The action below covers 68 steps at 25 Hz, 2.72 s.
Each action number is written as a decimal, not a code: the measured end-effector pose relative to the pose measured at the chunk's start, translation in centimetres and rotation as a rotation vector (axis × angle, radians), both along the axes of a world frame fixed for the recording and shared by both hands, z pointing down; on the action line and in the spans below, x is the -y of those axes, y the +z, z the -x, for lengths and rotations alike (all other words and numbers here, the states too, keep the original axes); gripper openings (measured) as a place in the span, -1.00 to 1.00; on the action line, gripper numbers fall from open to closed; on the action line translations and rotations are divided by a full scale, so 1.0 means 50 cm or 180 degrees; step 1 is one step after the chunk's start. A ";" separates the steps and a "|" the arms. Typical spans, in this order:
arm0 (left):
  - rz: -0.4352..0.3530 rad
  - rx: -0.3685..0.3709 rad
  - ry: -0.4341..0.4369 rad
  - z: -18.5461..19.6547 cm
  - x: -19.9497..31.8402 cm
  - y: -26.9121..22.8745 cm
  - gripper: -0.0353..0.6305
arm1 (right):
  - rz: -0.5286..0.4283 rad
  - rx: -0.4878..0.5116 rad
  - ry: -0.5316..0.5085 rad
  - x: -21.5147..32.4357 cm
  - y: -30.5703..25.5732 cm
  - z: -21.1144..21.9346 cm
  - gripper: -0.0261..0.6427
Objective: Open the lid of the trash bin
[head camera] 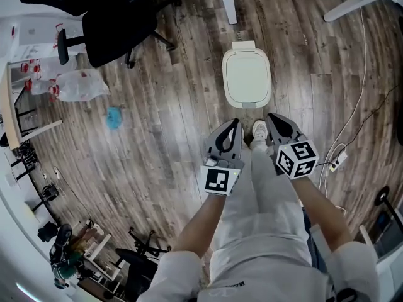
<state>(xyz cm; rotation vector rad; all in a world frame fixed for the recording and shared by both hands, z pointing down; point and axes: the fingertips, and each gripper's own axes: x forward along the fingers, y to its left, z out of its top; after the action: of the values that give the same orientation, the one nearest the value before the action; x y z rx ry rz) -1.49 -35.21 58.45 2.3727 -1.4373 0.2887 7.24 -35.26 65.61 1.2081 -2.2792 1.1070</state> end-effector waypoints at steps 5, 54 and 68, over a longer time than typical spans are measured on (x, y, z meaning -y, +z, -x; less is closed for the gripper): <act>0.0266 -0.0041 -0.0115 0.019 0.007 0.169 -0.89 | 0.0315 -0.0007 0.0060 -0.008 0.170 0.042 -0.87; 0.0572 -0.0268 0.0050 0.016 0.007 0.522 -0.89 | 0.0759 -0.0433 0.0236 -0.038 0.603 0.104 -0.88; 0.0481 -0.0246 0.0066 0.014 0.015 0.488 -0.89 | 0.0622 -0.0179 0.0316 -0.030 0.554 0.091 -0.87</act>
<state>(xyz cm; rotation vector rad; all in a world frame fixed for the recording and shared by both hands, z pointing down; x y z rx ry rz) -2.18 -35.96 82.85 2.2536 -1.3088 0.2966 2.68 -33.78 93.29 1.2678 -2.0350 1.2810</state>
